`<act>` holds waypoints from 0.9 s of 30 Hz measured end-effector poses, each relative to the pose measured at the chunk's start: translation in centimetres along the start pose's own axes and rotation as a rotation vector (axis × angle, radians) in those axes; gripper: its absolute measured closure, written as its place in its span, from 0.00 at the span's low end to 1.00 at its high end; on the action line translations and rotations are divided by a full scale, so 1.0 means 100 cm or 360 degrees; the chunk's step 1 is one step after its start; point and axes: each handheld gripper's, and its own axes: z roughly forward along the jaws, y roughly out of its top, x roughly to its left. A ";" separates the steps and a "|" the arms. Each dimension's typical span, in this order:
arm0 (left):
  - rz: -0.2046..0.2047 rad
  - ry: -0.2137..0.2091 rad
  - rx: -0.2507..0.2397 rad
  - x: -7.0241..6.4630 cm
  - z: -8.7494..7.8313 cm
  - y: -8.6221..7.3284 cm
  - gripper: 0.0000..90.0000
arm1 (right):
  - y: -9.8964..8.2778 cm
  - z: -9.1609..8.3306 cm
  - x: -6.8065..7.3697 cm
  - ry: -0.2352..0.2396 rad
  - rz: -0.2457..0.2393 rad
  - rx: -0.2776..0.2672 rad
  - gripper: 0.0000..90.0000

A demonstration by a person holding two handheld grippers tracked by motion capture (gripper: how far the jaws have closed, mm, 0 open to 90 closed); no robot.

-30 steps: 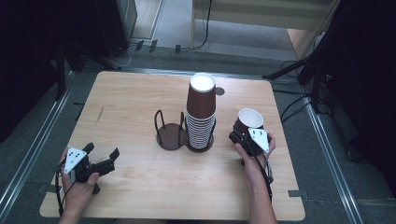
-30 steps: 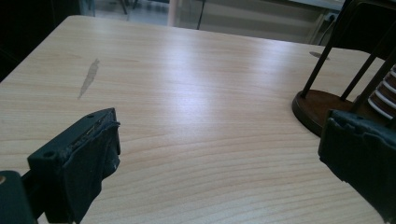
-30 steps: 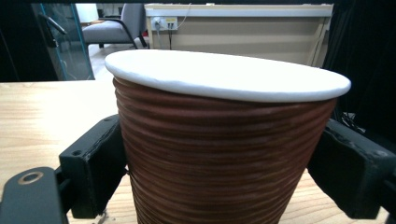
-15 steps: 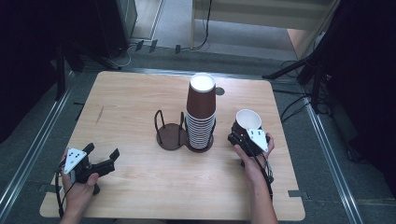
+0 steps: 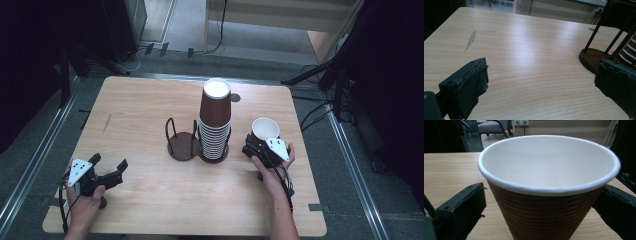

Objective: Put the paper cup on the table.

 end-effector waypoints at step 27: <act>0.0012 0.0009 -0.0008 -0.001 -0.001 0.000 0.00 | 0.023 -0.048 0.001 0.0115 -0.0009 -0.0093 0.00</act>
